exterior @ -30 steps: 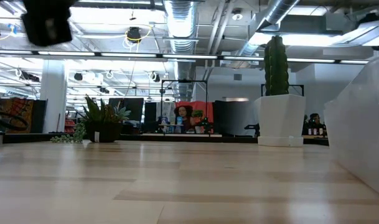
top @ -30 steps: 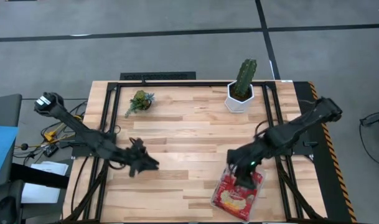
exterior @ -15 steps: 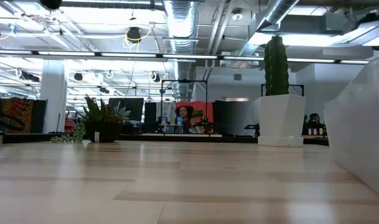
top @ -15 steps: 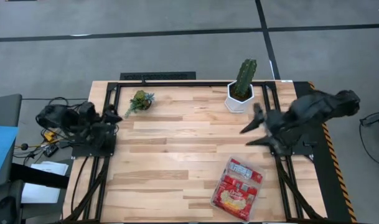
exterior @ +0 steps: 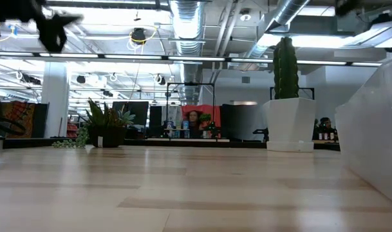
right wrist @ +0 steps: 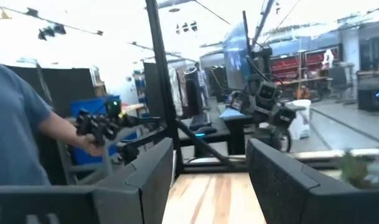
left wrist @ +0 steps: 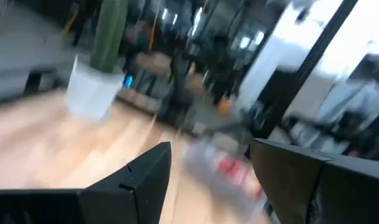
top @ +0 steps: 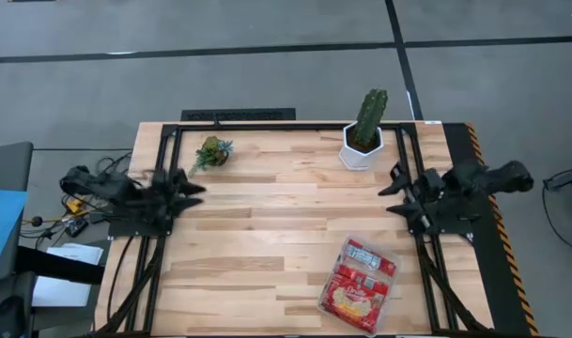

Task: Sort popcorn bags into baskets
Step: Return to Home Position

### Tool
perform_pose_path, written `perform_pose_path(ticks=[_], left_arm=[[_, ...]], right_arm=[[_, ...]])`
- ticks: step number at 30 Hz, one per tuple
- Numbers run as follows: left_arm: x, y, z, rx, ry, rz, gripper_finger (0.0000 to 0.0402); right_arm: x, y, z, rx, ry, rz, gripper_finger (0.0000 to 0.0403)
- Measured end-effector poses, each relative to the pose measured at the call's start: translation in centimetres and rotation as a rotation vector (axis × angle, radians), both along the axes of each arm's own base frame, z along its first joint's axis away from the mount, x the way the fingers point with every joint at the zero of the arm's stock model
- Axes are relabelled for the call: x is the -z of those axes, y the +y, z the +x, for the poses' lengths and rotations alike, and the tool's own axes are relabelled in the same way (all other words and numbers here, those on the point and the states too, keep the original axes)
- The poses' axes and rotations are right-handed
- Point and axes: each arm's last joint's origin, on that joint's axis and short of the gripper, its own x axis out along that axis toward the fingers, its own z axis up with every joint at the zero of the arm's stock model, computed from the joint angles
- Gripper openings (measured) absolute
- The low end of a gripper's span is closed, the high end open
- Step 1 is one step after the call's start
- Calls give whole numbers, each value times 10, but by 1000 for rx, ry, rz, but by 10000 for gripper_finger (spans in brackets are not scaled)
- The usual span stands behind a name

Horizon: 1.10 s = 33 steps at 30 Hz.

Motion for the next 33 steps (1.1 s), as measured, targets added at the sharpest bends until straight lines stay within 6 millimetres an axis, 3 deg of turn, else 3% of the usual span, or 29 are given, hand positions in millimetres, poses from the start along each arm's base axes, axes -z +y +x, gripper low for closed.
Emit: perform_pose_path(ticks=[7,9,12,21,33], left_arm=[[62,-8,20,26,31,-44,212],[69,-9,22,24,51,-64,212],[76,-9,23,2,122,-53,212],[74,-8,23,-40,105,-42,212],[76,-8,23,-23,106,-183,212]], right_arm=[[75,0,-1,-29,-56,102,225],[93,0,0,-28,-73,108,224],[98,0,2,-13,-36,103,224],[111,-2,6,53,99,98,227],[124,-2,8,64,229,61,226]])
